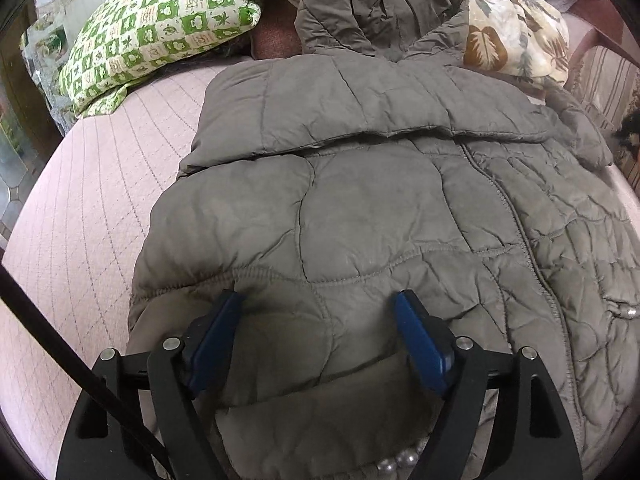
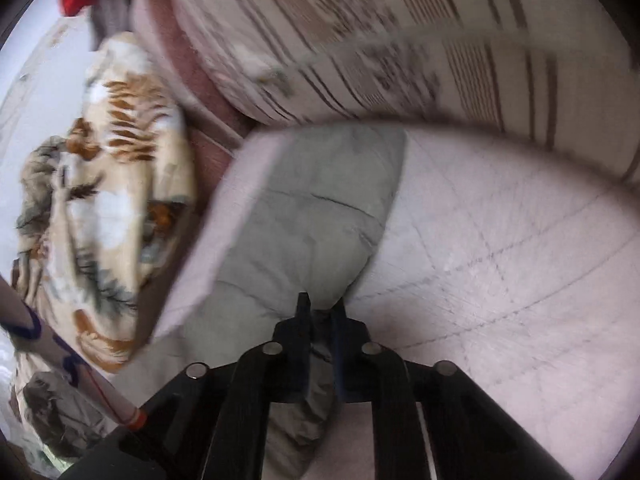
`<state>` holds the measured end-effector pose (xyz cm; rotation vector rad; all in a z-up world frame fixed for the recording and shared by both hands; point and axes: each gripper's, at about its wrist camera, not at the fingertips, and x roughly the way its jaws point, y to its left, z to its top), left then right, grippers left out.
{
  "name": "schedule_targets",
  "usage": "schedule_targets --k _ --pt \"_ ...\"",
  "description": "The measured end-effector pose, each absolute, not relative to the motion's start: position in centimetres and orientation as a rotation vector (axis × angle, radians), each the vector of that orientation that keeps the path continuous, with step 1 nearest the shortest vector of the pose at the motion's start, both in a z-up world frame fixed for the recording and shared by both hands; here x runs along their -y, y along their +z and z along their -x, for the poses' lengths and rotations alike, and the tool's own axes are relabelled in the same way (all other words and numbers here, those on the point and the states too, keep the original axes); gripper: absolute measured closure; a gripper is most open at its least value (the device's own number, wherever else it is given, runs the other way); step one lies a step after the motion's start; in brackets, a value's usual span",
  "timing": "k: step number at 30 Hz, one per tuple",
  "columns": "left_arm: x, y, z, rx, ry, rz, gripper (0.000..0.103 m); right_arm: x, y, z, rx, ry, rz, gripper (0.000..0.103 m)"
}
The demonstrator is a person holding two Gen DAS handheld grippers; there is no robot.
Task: Fold large clothes
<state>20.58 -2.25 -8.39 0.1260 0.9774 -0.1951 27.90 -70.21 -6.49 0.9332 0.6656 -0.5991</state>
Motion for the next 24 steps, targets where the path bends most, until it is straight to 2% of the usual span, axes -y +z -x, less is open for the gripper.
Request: schedule_targets --k 4,9,14,19,24 --pt "1.1 -6.9 -20.1 -0.983 -0.224 -0.029 0.024 66.1 0.5 -28.2 -0.639 -0.564 -0.779 0.095" --pt "-1.8 -3.0 -18.7 -0.850 -0.149 -0.005 0.024 56.2 9.7 -29.5 -0.593 -0.425 -0.604 0.095" --pt "-5.9 -0.3 -18.9 -0.761 -0.031 0.029 0.024 43.1 14.5 -31.7 -0.599 -0.208 -0.451 0.095" --pt "-10.9 0.5 -20.0 -0.749 0.047 0.164 0.024 29.4 12.9 -34.9 -0.689 0.015 -0.354 0.095" --pt "-14.1 0.3 -20.7 -0.774 0.104 0.241 0.024 17.9 4.1 -38.0 -0.898 0.129 -0.173 0.092"
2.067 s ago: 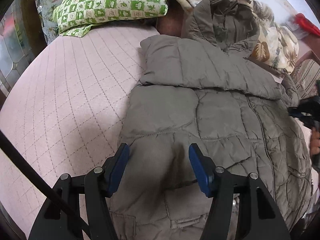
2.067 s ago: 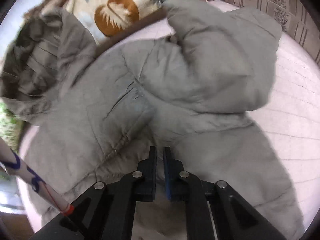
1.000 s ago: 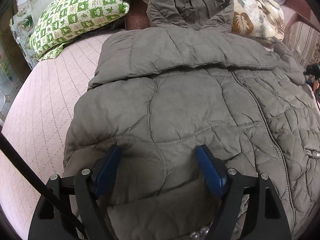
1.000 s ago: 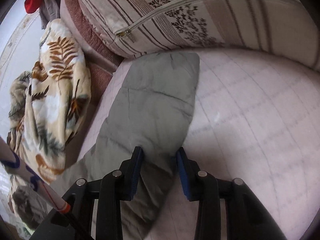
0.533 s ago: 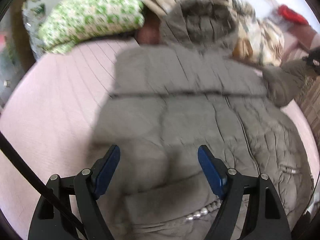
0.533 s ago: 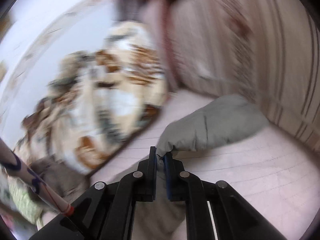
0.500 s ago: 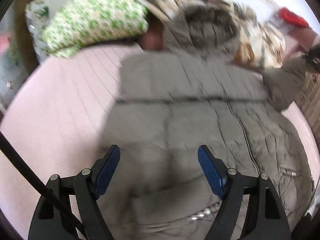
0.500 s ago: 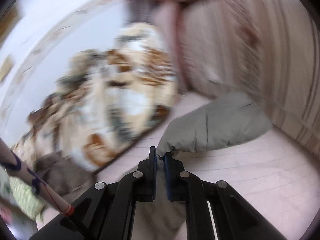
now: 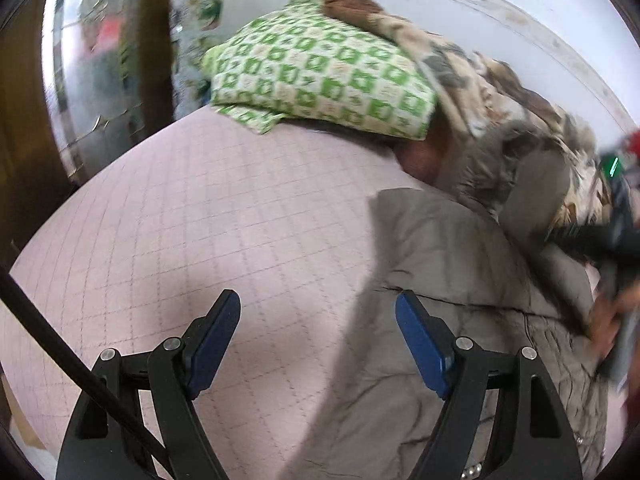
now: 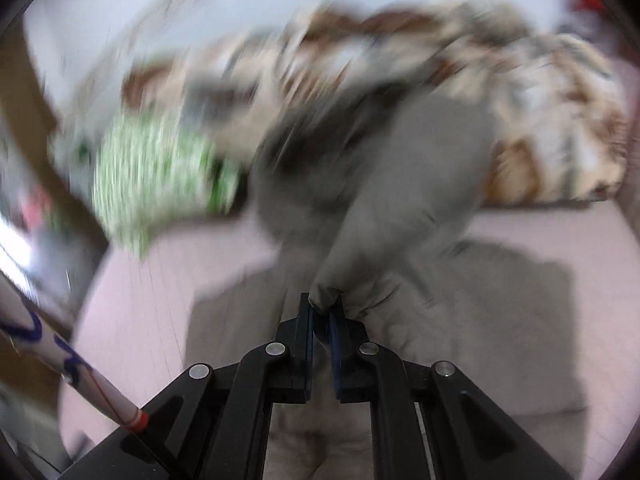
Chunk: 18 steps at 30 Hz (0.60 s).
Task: Fold large clothes
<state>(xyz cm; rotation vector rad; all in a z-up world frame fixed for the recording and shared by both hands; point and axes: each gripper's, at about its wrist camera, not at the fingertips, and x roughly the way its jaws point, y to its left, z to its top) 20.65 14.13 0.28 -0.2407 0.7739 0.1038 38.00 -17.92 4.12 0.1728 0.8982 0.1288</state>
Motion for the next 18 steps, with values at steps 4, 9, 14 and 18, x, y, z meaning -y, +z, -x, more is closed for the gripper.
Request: schedule_targets --k 4,9,14,18 --pt "-15.1 0.4 -20.4 -0.792 0.089 0.298 0.024 13.5 -2.1 -37.6 -1.030 0.115 -0.016 0.077" --pt "-15.3 0.6 -20.0 -0.795 0.099 0.300 0.024 12.1 -1.5 -33.7 -0.997 0.181 0.070 0.058" --pt "-16.1 0.2 -20.1 -0.810 0.115 0.334 0.024 14.6 1.6 -33.1 -0.905 0.107 0.052 0.058" --pt "-16.0 -0.3 -20.5 -0.826 0.128 0.321 0.024 14.6 0.1 -36.1 -0.941 0.069 0.002 0.061"
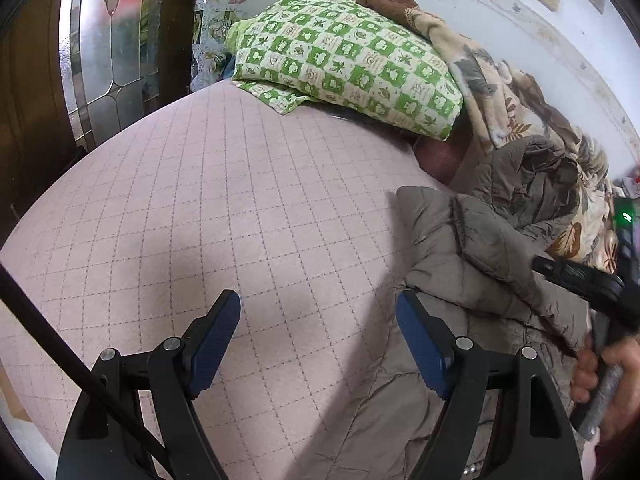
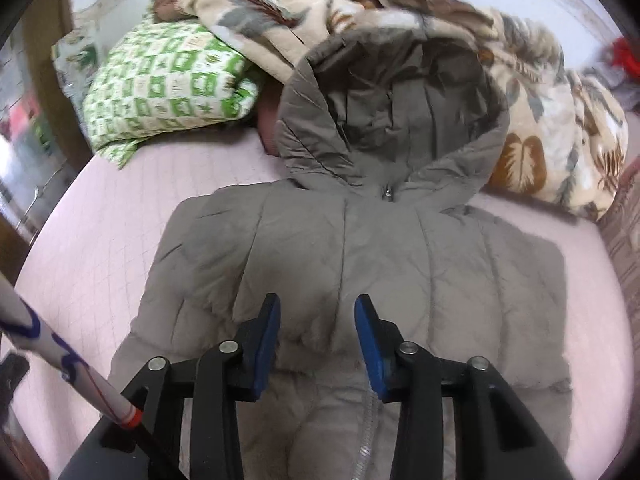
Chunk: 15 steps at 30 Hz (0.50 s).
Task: Fold large clothes
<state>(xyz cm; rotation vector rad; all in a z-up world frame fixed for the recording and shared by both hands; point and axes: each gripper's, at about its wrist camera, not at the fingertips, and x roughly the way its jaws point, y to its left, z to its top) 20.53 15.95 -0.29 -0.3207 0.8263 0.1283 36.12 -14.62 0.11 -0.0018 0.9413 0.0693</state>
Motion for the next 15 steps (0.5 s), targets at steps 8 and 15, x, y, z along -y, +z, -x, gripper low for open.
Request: schedule_targets --k 8,15 --pt "-14.6 -1.0 -21.7 -0.860 0.103 0.282 0.024 9.5 -5.7 -40.6 -1.110 0.098 -0.141 0.059" --pt "-14.2 -1.4 -21.0 -0.878 0.092 0.289 0.024 12.0 -1.7 -38.7 -1.034 0.120 -0.141 0.059"
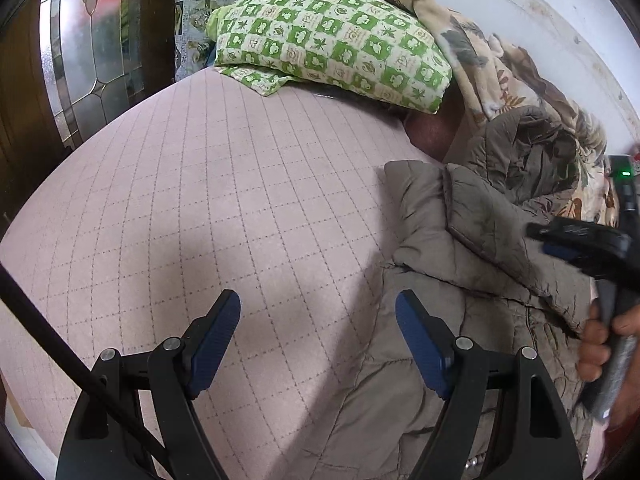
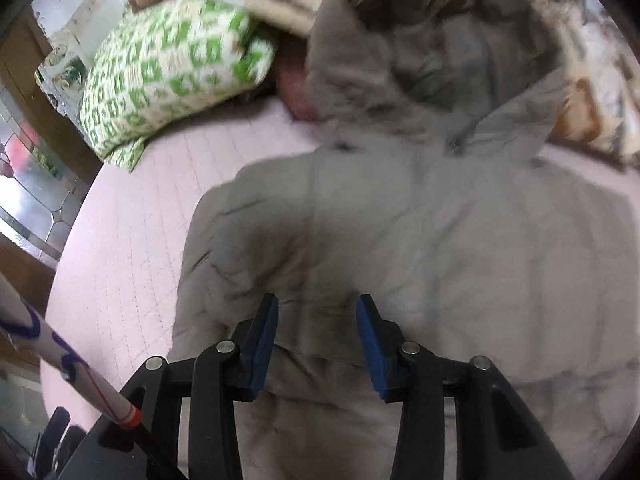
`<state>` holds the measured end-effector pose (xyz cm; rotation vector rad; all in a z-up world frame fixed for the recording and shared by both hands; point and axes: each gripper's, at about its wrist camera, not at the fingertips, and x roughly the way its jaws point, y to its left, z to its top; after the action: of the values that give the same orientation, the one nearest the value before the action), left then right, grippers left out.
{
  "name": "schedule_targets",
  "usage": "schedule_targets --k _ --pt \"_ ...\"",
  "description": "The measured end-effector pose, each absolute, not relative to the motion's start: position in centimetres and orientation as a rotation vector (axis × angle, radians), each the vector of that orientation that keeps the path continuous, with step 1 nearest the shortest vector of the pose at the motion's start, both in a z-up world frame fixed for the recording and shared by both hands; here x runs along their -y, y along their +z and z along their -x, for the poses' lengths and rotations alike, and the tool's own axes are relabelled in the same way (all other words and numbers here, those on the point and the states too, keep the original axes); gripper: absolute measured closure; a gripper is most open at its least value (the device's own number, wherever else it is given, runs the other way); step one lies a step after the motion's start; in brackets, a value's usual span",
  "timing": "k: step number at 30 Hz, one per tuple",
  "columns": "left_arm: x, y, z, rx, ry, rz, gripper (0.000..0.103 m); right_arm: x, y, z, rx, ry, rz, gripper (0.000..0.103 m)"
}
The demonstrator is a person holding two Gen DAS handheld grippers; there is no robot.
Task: Fold large clothes
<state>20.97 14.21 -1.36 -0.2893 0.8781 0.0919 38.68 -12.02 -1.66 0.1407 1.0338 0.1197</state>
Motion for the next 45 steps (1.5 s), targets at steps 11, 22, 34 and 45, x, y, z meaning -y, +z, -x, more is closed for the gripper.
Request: schedule_targets --k 11,22,34,45 --pt "-12.9 -1.7 -21.2 -0.876 0.081 0.255 0.024 20.4 9.4 -41.0 -0.818 -0.099 -0.270 0.021" --pt "-12.1 -4.0 -23.3 -0.951 0.046 0.257 0.024 22.5 12.5 -52.9 -0.714 -0.189 -0.542 0.015" --pt "-10.8 -4.5 -23.8 -0.977 0.035 0.218 0.024 23.5 6.6 -58.2 -0.825 -0.180 -0.621 0.092" --pt "-12.2 -3.8 -22.7 -0.982 0.012 0.294 0.024 20.9 11.1 -40.7 -0.827 -0.002 -0.427 0.095"
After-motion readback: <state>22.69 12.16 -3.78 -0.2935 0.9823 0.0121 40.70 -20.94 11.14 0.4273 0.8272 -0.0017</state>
